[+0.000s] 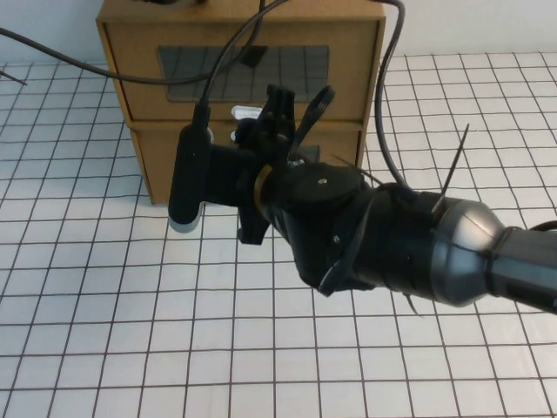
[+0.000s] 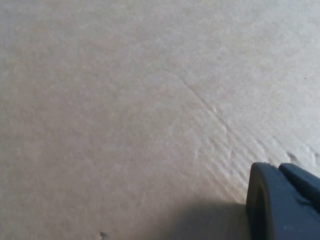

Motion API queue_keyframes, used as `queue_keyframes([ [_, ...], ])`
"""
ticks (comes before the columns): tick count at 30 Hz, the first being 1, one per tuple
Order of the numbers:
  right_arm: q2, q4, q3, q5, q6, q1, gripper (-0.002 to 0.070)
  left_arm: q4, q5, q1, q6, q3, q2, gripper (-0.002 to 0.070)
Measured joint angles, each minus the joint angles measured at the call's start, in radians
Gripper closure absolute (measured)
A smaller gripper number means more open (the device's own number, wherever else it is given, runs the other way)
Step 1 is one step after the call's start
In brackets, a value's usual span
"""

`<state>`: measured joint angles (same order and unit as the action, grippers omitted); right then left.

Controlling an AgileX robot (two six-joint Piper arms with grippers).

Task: Open the shoe box
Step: 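Pull the top drawer of the cardboard box fully open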

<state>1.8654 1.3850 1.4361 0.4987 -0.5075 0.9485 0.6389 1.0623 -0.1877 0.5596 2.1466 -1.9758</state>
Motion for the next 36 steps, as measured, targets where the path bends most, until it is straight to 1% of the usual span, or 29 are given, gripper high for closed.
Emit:
queue_keyframes([
  [8, 0.062, 0.031, 0.078, 0.011, 0.004, -0.007, 0.0409, 0.0, 0.005, 0.002, 0.0, 0.002, 0.0, 0.0677],
  [13, 0.073, 0.031, 0.108, 0.007, 0.004, -0.04, 0.0409, 0.0, 0.009, 0.002, -0.001, 0.002, 0.0, 0.0677],
  [23, 0.086, 0.031, 0.116, -0.042, 0.004, -0.061, 0.0409, 0.004, 0.017, 0.002, -0.002, 0.002, 0.0, 0.0677],
  [36, 0.141, 0.043, 0.118, -0.057, 0.004, -0.098, 0.0409, 0.007, 0.036, 0.002, -0.004, 0.006, 0.0, 0.0677],
])
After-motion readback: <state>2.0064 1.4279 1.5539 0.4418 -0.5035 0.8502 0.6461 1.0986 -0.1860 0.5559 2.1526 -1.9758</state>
